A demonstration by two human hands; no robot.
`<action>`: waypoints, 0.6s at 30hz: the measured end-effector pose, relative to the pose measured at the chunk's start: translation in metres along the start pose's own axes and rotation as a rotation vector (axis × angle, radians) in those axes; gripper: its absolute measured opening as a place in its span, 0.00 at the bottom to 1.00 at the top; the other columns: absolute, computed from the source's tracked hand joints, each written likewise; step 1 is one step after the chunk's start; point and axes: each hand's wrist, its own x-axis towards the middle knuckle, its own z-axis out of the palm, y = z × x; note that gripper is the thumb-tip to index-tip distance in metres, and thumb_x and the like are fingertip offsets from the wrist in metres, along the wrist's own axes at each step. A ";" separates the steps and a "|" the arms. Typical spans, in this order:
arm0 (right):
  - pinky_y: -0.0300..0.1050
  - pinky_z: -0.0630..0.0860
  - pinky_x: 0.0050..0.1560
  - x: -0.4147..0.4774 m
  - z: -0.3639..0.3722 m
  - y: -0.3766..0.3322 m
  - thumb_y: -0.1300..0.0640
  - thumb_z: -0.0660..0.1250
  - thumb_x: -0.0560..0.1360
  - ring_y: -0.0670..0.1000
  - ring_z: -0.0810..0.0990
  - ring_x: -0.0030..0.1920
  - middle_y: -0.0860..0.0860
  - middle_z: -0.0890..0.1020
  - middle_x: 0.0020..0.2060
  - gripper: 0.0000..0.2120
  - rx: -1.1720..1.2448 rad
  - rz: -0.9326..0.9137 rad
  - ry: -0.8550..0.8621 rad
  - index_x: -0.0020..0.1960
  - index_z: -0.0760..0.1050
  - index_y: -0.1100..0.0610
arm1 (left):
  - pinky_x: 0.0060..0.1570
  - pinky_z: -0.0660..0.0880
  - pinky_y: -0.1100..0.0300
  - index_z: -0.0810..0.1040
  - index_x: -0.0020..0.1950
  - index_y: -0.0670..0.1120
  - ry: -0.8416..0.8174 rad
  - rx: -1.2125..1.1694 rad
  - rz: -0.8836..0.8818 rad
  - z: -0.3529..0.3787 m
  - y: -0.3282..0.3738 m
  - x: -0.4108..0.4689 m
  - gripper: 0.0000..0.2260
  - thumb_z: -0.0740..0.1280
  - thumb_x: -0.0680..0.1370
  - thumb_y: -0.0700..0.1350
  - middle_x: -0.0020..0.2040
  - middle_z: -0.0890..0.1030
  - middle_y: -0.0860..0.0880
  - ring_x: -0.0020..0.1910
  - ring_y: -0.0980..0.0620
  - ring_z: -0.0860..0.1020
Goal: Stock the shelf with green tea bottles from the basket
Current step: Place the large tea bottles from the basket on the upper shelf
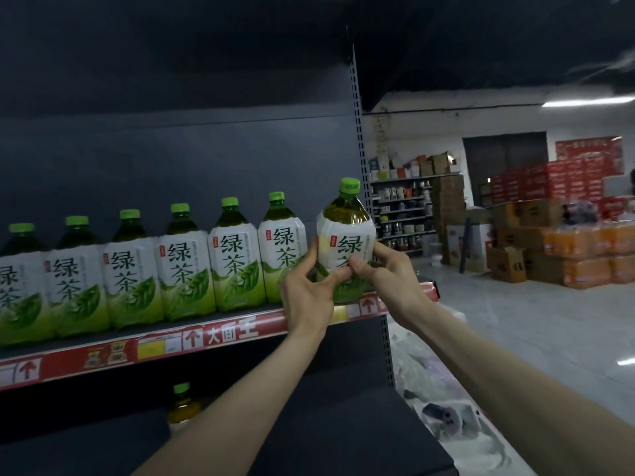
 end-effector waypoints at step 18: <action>0.54 0.84 0.57 0.030 0.016 0.005 0.43 0.73 0.77 0.51 0.86 0.52 0.51 0.87 0.54 0.20 -0.296 0.183 0.227 0.62 0.82 0.55 | 0.52 0.80 0.62 0.81 0.68 0.54 -0.047 0.235 -0.079 -0.007 -0.002 -0.015 0.21 0.78 0.76 0.43 0.49 0.82 0.63 0.49 0.66 0.80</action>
